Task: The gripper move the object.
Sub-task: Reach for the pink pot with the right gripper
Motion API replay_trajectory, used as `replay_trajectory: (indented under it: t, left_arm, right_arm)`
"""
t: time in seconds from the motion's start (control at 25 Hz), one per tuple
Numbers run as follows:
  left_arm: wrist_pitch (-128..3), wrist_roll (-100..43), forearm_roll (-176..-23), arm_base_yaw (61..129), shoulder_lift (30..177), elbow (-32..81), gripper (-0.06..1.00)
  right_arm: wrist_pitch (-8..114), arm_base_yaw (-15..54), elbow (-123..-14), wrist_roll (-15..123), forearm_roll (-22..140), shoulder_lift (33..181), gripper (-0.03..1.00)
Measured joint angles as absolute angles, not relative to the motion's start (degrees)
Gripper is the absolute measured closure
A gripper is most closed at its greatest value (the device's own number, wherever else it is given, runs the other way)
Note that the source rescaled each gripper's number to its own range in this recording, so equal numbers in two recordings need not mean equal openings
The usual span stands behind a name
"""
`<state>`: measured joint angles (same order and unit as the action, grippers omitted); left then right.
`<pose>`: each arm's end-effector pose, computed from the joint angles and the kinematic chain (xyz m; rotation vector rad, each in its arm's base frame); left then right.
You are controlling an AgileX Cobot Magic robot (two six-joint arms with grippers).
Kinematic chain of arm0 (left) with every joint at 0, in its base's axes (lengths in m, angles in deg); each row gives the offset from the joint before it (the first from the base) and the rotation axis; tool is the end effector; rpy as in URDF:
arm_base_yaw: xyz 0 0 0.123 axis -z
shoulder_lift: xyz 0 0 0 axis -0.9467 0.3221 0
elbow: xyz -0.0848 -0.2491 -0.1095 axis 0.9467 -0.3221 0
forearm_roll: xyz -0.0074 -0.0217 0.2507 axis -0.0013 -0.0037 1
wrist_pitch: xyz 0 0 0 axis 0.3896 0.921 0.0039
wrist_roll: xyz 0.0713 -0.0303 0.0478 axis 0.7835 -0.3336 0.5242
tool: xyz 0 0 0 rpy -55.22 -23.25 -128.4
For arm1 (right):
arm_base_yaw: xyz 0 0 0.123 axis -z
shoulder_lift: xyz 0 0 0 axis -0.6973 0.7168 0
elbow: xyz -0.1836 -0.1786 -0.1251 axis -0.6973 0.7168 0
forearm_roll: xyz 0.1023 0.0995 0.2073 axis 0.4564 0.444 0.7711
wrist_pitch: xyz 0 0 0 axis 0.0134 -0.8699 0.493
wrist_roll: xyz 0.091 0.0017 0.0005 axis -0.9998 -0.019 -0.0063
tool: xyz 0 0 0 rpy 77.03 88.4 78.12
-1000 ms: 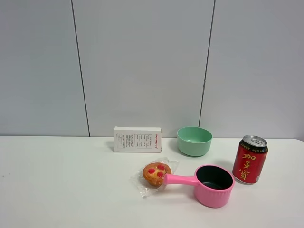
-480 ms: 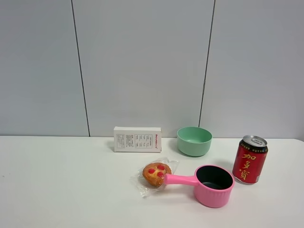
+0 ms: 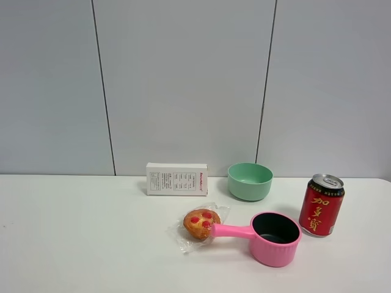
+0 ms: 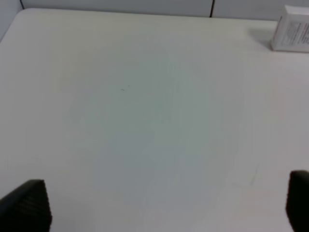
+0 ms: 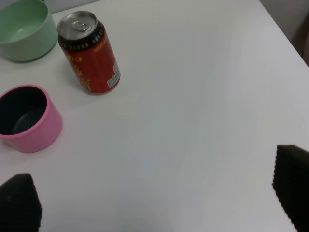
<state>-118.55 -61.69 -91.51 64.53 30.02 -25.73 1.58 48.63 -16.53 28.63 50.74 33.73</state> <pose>-0.0056 -0.0085 0.2806 -0.1052 2.0131 -0.0385 -0.0039 0.0003 0.2754 0.1228 2.0412 -0.0212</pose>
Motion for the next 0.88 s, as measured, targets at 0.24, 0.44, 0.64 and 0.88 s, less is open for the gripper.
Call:
replay_trajectory:
  t: [0.24,0.44,0.64,0.88]
  left_arm:
    - [-118.6,-61.7,-91.5,64.5,30.0,-25.7,-0.06]
    - [-118.6,-61.7,-91.5,64.5,30.0,-25.7,-0.06]
    - [-118.6,-61.7,-91.5,64.5,30.0,-25.7,-0.06]
    - [-118.6,-61.7,-91.5,64.5,30.0,-25.7,-0.06]
  right_arm:
    - [3.6,48.6,-20.4,31.1,52.4,37.8,-0.03]
    - [5.8,48.6,-33.5,36.4,49.7,50.8,-0.03]
    - [3.7,48.6,-44.6,37.1,47.4,66.1,-0.03]
    - [3.2,47.8,-49.6,37.9,59.5,82.4,-0.03]
